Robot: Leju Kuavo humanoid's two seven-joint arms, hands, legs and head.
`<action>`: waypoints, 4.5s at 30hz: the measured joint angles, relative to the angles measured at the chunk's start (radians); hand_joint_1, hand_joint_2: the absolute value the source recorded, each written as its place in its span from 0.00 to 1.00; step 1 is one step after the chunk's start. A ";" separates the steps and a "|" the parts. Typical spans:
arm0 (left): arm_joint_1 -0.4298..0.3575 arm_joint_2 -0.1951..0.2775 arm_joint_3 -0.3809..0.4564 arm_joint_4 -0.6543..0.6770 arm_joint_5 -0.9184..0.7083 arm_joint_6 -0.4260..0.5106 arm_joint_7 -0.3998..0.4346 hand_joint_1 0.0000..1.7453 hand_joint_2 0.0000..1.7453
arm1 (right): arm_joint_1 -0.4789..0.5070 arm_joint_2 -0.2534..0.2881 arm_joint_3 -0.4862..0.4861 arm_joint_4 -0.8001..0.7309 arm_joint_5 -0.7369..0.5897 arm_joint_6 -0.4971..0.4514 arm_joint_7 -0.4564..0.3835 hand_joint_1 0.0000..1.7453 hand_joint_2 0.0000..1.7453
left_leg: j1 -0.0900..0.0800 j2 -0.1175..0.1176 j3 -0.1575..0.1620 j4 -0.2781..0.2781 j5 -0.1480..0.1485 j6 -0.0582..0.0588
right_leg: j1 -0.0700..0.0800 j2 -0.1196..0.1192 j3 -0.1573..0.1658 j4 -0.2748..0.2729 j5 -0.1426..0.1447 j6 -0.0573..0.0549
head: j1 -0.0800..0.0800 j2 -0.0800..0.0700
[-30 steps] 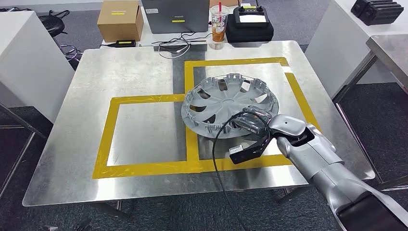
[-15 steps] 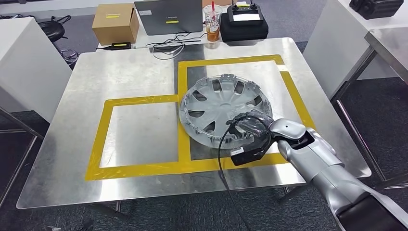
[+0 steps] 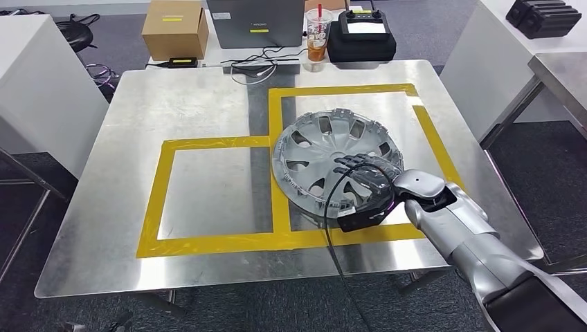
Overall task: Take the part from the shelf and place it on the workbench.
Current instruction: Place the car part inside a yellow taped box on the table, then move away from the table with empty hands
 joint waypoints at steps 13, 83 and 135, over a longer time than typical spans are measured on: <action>0.009 -0.022 0.000 -0.033 0.055 -0.045 0.028 0.00 0.00 | 0.058 -0.009 -0.124 -0.109 -0.077 -0.192 0.073 0.00 0.00 | 0.001 0.000 -0.058 0.125 -0.081 -0.043 | -0.004 0.000 0.133 -0.268 0.111 -0.015 | -0.005 0.000; 0.009 -0.235 0.216 -0.415 0.216 -0.176 0.177 0.00 0.00 | 0.976 -0.973 -0.995 -1.088 -0.382 0.487 0.209 0.00 0.00 | -0.035 0.012 0.029 0.034 -0.054 0.033 | 0.002 -0.001 0.159 -0.261 0.083 0.004 | 0.000 0.000; -0.011 -0.244 0.222 -0.396 0.115 -0.154 0.096 0.00 0.00 | 1.074 0.144 -1.244 -1.537 -0.609 0.006 -0.138 0.00 0.00 | -0.011 0.008 -0.016 0.124 -0.114 -0.038 | -0.014 -0.006 0.172 -0.255 0.063 -0.010 | -0.004 0.000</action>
